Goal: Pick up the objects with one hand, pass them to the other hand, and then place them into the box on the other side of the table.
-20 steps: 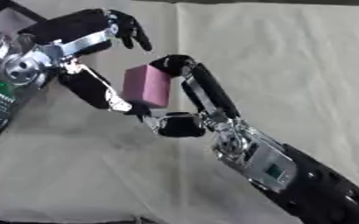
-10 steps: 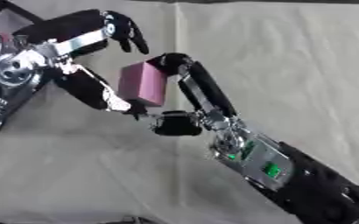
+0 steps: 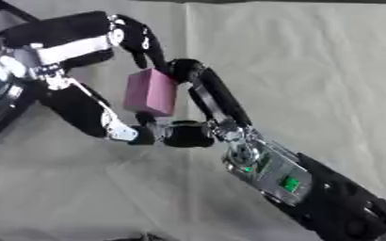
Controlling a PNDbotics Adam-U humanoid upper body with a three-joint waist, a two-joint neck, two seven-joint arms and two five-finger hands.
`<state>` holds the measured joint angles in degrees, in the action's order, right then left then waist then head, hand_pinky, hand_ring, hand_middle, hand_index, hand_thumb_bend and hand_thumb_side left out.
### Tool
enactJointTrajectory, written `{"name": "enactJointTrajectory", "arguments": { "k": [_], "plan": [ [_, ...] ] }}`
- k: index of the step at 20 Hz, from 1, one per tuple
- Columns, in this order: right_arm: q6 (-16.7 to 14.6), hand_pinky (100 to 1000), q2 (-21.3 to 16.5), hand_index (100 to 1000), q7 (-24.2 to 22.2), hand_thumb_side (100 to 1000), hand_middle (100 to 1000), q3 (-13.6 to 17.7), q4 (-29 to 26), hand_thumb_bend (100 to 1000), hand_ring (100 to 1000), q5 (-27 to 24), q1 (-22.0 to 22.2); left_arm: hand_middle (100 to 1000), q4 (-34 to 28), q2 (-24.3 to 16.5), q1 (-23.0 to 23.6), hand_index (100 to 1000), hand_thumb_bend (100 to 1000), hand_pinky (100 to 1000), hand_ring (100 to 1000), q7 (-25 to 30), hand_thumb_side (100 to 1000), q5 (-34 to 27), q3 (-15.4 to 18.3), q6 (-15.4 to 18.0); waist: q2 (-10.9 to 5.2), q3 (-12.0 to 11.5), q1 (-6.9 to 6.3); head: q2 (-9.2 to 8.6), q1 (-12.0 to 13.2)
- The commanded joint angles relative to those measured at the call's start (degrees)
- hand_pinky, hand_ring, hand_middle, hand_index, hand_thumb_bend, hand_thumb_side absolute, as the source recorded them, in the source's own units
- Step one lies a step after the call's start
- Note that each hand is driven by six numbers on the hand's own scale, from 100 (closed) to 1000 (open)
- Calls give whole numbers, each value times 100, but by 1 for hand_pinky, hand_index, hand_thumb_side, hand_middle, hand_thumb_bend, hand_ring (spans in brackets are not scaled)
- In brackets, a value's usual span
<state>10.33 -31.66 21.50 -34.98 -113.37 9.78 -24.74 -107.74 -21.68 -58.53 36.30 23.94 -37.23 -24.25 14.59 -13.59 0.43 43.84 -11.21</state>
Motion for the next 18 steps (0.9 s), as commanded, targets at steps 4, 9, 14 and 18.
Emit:
{"name": "enactJointTrajectory", "arguments": {
  "k": [4,9,14,18],
  "plan": [
    [-110,728,-76,511,0,100,534,26,-122,217,690,76,-87,740,-27,-75,-129,750,654,847,706,-71,257,292,58,-27,-68,9,4,28,-9],
    [-143,727,-70,512,1,100,533,2,-122,224,690,98,-88,738,296,4,-94,754,657,836,708,-465,245,705,10,117,-62,22,0,28,-14],
    [-174,727,-59,511,5,100,532,-27,-122,219,690,126,-92,722,573,73,-87,741,668,830,704,-705,257,894,-47,214,-51,27,-2,28,-11],
    [-222,727,-53,511,25,100,532,-47,-122,220,689,148,-91,725,757,111,-84,741,663,823,709,-821,252,1067,-69,257,-49,38,-5,28,-7]
  ]
}}
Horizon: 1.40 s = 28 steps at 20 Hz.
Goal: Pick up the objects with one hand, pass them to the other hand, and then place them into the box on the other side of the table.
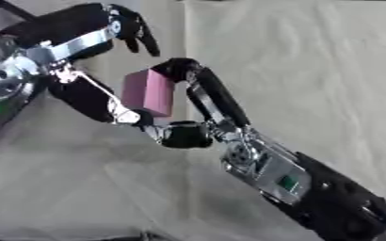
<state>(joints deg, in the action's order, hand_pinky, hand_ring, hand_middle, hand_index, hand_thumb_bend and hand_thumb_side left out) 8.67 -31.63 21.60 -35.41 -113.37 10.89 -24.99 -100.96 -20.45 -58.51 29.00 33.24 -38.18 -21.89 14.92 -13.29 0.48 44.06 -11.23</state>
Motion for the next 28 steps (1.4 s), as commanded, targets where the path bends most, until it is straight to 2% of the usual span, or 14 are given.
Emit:
{"name": "enactJointTrajectory", "arguments": {
  "k": [1,11,14,28],
  "plan": [
    [-68,727,-59,511,18,100,532,-9,-122,221,689,44,-66,727,142,-1,-80,738,664,823,710,-110,250,178,17,37,-81,10,-12,5,-6],
    [-155,727,-74,510,16,100,531,-37,-122,224,689,100,-92,718,572,83,-73,722,671,817,706,-220,240,312,-62,263,-52,3,-14,5,-6],
    [-172,726,-75,510,5,100,531,-40,-122,191,689,111,-85,710,682,106,-66,712,665,812,703,-281,236,371,-81,335,-42,1,-14,5,-11],
    [-220,724,-72,509,12,100,533,-71,-122,153,689,154,-52,656,862,153,-35,633,558,800,677,-353,249,412,-123,477,-28,13,-21,5,-21]
  ]
}}
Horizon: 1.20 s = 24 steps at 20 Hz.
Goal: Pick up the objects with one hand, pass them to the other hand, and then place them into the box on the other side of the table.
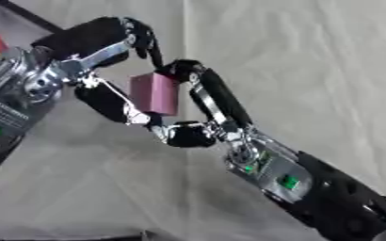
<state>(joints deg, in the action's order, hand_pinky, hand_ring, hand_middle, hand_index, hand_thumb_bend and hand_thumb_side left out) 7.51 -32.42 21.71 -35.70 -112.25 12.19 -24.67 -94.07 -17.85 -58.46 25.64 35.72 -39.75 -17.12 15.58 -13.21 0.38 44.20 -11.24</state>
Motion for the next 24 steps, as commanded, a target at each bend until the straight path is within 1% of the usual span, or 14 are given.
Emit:
{"name": "enactJointTrajectory", "arguments": {
  "k": [1,8,9,11,14,19,24],
  "plan": [
    [-99,724,8,508,1,100,534,-43,-234,152,689,26,-78,653,172,-104,-36,627,553,800,675,-14,250,164,34,0,-94,5,-12,-8,-21],
    [-78,721,20,507,-2,100,534,-53,-234,133,689,36,-49,614,55,-111,-29,552,510,784,646,-20,245,172,15,-20,-94,3,-12,-8,-33],
    [-75,721,21,507,6,100,534,-50,-234,131,689,30,-45,613,34,-115,-31,554,513,781,644,-24,245,191,18,-28,-95,2,-12,-8,-33],
    [-80,721,22,506,34,100,533,-43,-234,126,688,24,-35,612,1,-122,-29,574,555,774,642,-52,232,246,34,-62,-97,1,-10,-8,-35],
    [-81,720,25,505,94,100,532,-41,-234,125,687,21,-19,597,-25,-130,-19,559,617,758,635,-104,219,446,48,-137,-99,-1,-10,-8,-28],
    [-95,718,25,504,162,100,531,-42,-234,124,686,27,6,590,11,-124,-4,552,646,752,635,-59,238,722,64,-291,-103,0,-10,-8,-21],
    [-90,716,26,503,219,100,530,-45,-234,122,686,17,28,580,49,-114,9,552,667,750,633,20,254,909,78,-365,-101,1,-11,-8,-21]
  ]
}}
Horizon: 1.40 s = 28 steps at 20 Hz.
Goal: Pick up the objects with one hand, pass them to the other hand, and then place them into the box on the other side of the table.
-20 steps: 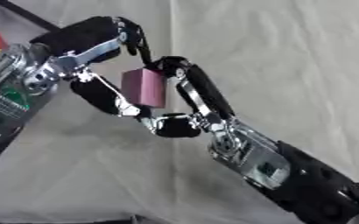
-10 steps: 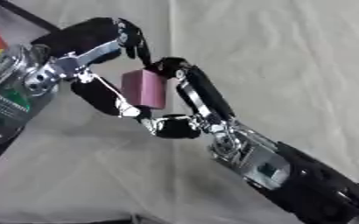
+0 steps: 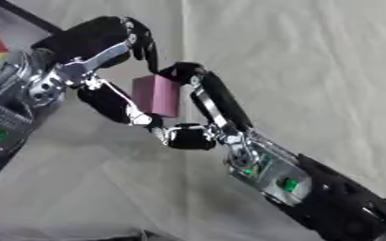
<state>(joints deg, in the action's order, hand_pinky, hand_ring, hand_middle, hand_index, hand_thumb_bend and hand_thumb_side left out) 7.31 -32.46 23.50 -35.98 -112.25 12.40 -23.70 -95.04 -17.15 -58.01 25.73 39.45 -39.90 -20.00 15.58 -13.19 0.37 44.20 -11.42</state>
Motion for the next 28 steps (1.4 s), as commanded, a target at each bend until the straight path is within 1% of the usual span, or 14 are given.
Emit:
{"name": "enactJointTrajectory", "arguments": {
  "k": [1,6,11,16,18,19,21,22,23,27,28],
  "plan": [
    [-66,717,28,503,46,100,530,-19,-234,123,686,-11,-66,580,152,-182,-32,551,665,752,632,23,252,559,97,-81,-100,-3,-11,-9,-2],
    [-62,717,33,503,42,100,529,-33,-234,126,686,-9,-52,567,165,-163,-17,532,641,748,620,70,232,546,84,-53,-94,0,-15,-9,-7],
    [-72,716,31,502,43,100,528,-31,-234,129,686,3,-42,538,148,-160,-18,501,636,739,601,76,201,457,65,-32,-86,4,-19,-9,-7],
    [-71,717,24,503,45,100,528,-31,-234,132,686,15,-29,527,122,-161,-21,483,633,735,592,90,195,424,51,-35,-82,2,-21,-9,-10],
    [-79,717,18,503,41,100,528,-31,-234,135,687,27,-22,526,116,-165,-23,482,632,735,593,107,167,409,42,-31,-84,1,-22,-9,-13],
    [-81,717,16,503,41,100,528,-30,-234,140,687,33,-18,525,115,-166,-23,475,624,736,592,130,133,404,35,-27,-85,1,-21,-9,-15],
    [-83,717,15,503,38,100,528,-31,-234,143,687,46,-11,526,105,-167,-26,474,619,736,593,175,124,394,32,-22,-87,0,-20,-9,-17],
    [-83,718,14,505,35,100,528,-31,-234,168,688,52,-8,526,98,-168,-27,474,619,737,593,190,124,391,33,-23,-87,-1,-19,-9,-18],
    [-76,718,12,506,28,100,530,-33,-234,158,689,61,-3,529,92,-169,-28,484,578,740,596,213,100,385,28,-22,-88,-2,-18,-9,-19],
    [-53,719,13,508,0,100,531,-40,-234,181,689,88,10,540,57,-173,-32,508,541,747,605,355,100,379,15,8,-87,-5,-16,-9,-18],
    [-54,719,11,509,-4,100,531,-41,-234,188,690,92,12,545,50,-174,-32,541,491,749,608,401,100,376,14,15,-87,-5,-17,-9,-18]
  ]
}}
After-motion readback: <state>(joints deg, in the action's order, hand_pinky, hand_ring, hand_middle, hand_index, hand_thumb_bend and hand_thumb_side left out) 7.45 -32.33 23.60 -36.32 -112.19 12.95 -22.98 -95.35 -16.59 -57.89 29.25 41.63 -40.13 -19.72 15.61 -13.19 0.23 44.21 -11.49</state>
